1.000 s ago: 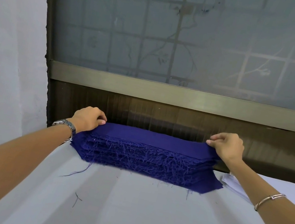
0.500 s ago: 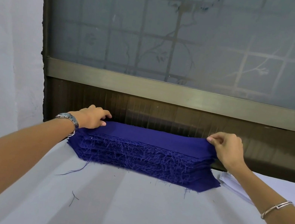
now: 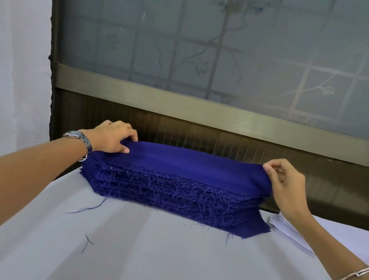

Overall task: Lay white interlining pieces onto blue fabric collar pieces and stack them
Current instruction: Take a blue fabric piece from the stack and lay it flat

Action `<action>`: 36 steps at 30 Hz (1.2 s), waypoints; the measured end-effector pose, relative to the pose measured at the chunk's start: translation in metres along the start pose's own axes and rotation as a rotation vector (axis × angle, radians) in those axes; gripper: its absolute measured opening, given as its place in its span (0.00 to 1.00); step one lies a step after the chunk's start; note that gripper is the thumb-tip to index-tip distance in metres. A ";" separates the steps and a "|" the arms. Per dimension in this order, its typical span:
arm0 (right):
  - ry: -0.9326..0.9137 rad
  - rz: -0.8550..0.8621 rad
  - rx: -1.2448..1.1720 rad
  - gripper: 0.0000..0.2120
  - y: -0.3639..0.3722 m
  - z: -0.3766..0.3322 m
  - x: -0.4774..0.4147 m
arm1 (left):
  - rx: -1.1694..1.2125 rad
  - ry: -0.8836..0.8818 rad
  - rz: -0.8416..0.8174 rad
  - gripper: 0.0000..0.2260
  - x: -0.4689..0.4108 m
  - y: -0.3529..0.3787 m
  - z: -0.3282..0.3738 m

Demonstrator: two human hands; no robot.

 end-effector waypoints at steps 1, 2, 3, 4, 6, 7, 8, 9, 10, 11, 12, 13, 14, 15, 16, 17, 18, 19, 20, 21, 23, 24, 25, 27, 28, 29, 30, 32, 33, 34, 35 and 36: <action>-0.001 -0.014 0.004 0.05 -0.001 0.001 0.000 | -0.051 0.009 0.031 0.14 0.002 -0.001 0.000; -0.001 -0.036 0.018 0.06 -0.002 0.002 -0.001 | -0.099 0.013 0.071 0.12 0.004 -0.002 0.000; 0.001 -0.067 0.039 0.08 -0.004 0.003 -0.001 | -0.138 0.013 0.120 0.10 0.007 -0.002 0.000; 0.004 -0.102 0.060 0.09 -0.005 0.005 -0.002 | -0.159 0.010 0.173 0.09 0.009 -0.002 0.000; 0.004 -0.158 0.086 0.08 -0.009 0.007 -0.005 | -0.139 0.001 0.275 0.08 0.015 -0.003 -0.002; 0.000 -0.167 0.093 0.08 -0.012 0.007 -0.007 | -0.106 -0.003 0.321 0.08 0.018 -0.005 -0.003; -0.006 -0.164 0.094 0.07 -0.014 0.007 -0.009 | -0.068 -0.004 0.365 0.09 0.021 -0.008 -0.004; -0.014 -0.154 0.089 0.06 -0.018 0.005 -0.012 | -0.035 -0.001 0.406 0.09 0.024 -0.013 -0.005; -0.018 -0.140 0.075 0.04 -0.021 0.003 -0.014 | -0.013 0.004 0.446 0.10 0.028 -0.019 -0.006; -0.015 -0.123 0.057 0.03 -0.025 0.000 -0.016 | 0.001 0.013 0.486 0.11 0.032 -0.025 -0.007; -0.003 -0.105 0.032 0.03 -0.029 -0.003 -0.019 | 0.013 0.024 0.523 0.13 0.036 -0.032 -0.007; 0.013 -0.086 0.002 0.03 -0.033 -0.006 -0.021 | 0.031 0.032 0.554 0.14 0.041 -0.040 -0.007; 0.032 -0.071 -0.024 0.03 -0.039 -0.010 -0.022 | 0.064 0.034 0.571 0.15 0.045 -0.048 -0.006; 0.050 -0.058 -0.043 0.03 -0.046 -0.015 -0.023 | 0.117 0.035 0.569 0.16 0.050 -0.055 -0.005; 0.066 -0.048 -0.060 0.03 -0.054 -0.020 -0.022 | 0.186 0.042 0.544 0.15 0.054 -0.062 -0.004; 0.081 -0.042 -0.081 0.03 -0.063 -0.025 -0.021 | 0.258 0.062 0.505 0.13 0.057 -0.067 -0.003; 0.099 -0.042 -0.102 0.03 -0.073 -0.030 -0.019 | 0.328 0.094 0.462 0.11 0.059 -0.072 0.000; 0.120 -0.050 -0.108 0.03 -0.084 -0.033 -0.017 | 0.396 0.124 0.416 0.07 0.060 -0.076 0.002; 0.144 -0.071 -0.095 0.03 -0.095 -0.036 -0.014 | 0.458 0.148 0.360 0.04 0.063 -0.078 0.004; 0.172 -0.108 -0.071 0.04 -0.107 -0.037 -0.010 | 0.514 0.166 0.290 0.03 0.066 -0.079 0.008; 0.252 -0.242 -0.009 0.05 -0.130 -0.037 0.002 | 0.636 0.170 0.147 0.04 0.074 -0.076 0.015; 0.291 -0.329 0.005 0.06 -0.141 -0.035 0.010 | 0.688 0.161 0.088 0.04 0.078 -0.073 0.019; 0.321 -0.410 -0.010 0.06 -0.151 -0.033 0.018 | 0.726 0.153 0.033 0.06 0.083 -0.068 0.024; 0.385 -0.532 -0.073 0.06 -0.168 -0.024 0.036 | 0.750 0.119 -0.061 0.12 0.091 -0.058 0.035; 0.422 -0.579 -0.084 0.06 -0.176 -0.018 0.045 | 0.746 0.101 -0.095 0.13 0.096 -0.051 0.041; 0.460 -0.621 -0.082 0.06 -0.183 -0.010 0.054 | 0.743 0.091 -0.122 0.13 0.100 -0.044 0.050; 0.502 -0.657 -0.077 0.07 -0.189 -0.001 0.063 | 0.735 0.089 -0.144 0.14 0.104 -0.036 0.058; 0.579 -0.723 -0.076 0.09 -0.198 0.017 0.081 | 0.716 0.103 -0.182 0.18 0.111 -0.020 0.077; 0.610 -0.749 -0.071 0.09 -0.201 0.026 0.090 | 0.708 0.109 -0.205 0.20 0.114 -0.011 0.086; 0.631 -0.768 -0.057 0.10 -0.204 0.034 0.098 | 0.708 0.118 -0.227 0.22 0.117 -0.003 0.094; 0.645 -0.785 -0.034 0.11 -0.207 0.040 0.107 | 0.715 0.129 -0.243 0.24 0.120 0.006 0.103; 0.656 -0.801 -0.007 0.12 -0.208 0.046 0.114 | 0.724 0.140 -0.251 0.25 0.122 0.014 0.109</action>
Point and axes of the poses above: each hand's wrist, its own x-axis away from the middle knuckle, its own y-axis out of the palm, z = x × y, the point moved 2 cm from there along -x, towards the middle knuckle, and after that the axes turned 5 degrees about -z, right-handed, at the moved point
